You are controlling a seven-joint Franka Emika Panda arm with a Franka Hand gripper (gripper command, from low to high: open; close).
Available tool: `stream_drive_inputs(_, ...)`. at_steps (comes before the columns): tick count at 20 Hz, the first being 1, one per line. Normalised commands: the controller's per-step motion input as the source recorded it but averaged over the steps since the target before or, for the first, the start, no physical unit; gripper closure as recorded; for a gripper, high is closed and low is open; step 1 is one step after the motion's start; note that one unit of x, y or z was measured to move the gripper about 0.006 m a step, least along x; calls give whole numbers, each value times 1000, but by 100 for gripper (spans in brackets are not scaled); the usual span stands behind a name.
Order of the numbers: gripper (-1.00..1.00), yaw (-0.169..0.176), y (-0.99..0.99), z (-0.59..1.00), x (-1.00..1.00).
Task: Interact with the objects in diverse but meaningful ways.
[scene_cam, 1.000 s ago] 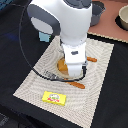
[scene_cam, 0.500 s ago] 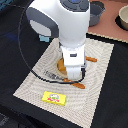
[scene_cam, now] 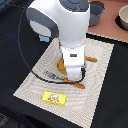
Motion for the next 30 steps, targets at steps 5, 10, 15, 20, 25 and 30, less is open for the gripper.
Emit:
stream_drive_inputs(5,100,0,35,-83,0)
stream_drive_inputs(10,100,0,11,138,-15)
stream_drive_inputs(15,100,3,11,405,-60)
stream_drive_inputs(20,100,26,18,503,-163)
stream_drive_inputs(25,100,59,186,761,-88)
stream_drive_inputs(30,100,61,358,957,-103)
